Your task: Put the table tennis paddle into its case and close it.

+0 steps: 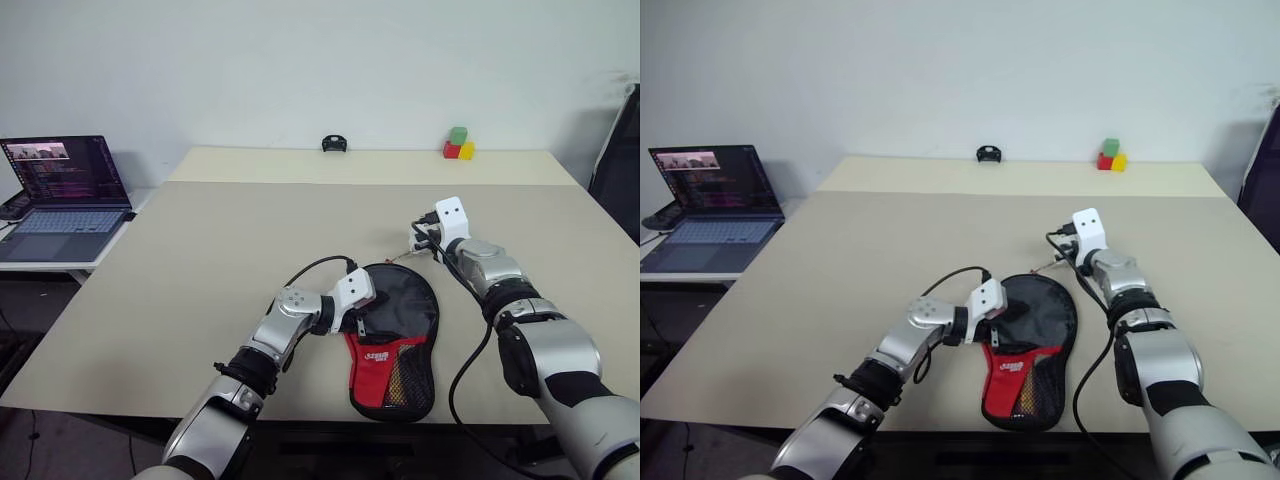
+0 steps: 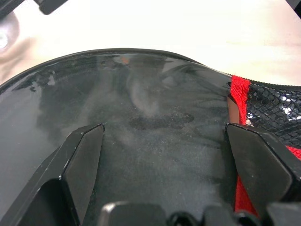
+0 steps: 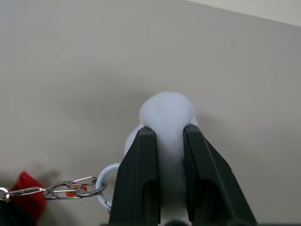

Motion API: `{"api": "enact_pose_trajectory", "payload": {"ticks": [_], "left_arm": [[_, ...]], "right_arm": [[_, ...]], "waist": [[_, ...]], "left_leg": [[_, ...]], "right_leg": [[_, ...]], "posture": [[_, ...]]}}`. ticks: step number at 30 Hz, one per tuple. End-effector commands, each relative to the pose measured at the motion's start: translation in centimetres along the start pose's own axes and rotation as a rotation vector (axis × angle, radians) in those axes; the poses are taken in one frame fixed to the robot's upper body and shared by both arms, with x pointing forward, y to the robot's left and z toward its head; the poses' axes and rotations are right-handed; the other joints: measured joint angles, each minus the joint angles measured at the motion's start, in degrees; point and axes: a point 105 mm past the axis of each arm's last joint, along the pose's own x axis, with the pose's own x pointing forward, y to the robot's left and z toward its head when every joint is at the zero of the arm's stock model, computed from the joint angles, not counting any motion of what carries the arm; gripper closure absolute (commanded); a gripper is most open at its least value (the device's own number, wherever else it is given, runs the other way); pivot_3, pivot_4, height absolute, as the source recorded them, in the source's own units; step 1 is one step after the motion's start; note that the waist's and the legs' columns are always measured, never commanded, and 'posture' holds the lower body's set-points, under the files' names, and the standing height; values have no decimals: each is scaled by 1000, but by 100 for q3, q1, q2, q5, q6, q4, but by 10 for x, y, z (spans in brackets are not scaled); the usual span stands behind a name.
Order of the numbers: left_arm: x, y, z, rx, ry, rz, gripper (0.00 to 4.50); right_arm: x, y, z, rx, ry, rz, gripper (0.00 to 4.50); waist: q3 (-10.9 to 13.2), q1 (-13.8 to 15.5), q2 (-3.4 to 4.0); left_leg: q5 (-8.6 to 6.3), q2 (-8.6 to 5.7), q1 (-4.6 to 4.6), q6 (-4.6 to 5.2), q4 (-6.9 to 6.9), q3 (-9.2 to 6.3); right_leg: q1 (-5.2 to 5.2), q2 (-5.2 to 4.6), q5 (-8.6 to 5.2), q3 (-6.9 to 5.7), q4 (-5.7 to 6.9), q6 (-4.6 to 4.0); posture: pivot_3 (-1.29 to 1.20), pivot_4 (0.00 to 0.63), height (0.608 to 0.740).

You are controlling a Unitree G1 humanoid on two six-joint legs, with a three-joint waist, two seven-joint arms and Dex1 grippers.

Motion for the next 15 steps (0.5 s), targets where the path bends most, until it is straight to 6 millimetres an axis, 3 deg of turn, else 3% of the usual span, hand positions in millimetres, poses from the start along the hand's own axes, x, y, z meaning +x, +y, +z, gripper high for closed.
{"api": "enact_pose_trajectory", "payload": {"ticks": [1,4,9,15], "left_arm": [[7,-22,-46,-94,144,-67,0],[10,-21,-45,-98,137,-69,0],[14,-21,-44,-94,137,-85,0],[19,-19,-40,-92,129,-89,0]], "right_arm": [[-16,-28,18,-13,-60,-50,4242],[-41,-45,8,-19,-35,-61,4242],[-84,-58,-6,-16,16,-90,4242],[-130,-52,-22,9,88,-88,4242]], "waist": [[0,16,0],[-2,96,1],[-10,152,17],[-15,227,24]], "left_leg": [[0,0,0,0,0,-1],[-1,0,1,2,1,-7],[-3,-1,-3,5,1,-10],[-5,-3,-3,9,2,-22]], "right_leg": [[3,0,0,-1,-1,0],[11,-2,0,-9,-9,0],[13,-2,-1,-12,-14,2],[24,-2,-2,-28,-21,4]], "posture": [[0,150,740],[0,150,740],[0,150,740],[0,150,740]]}}
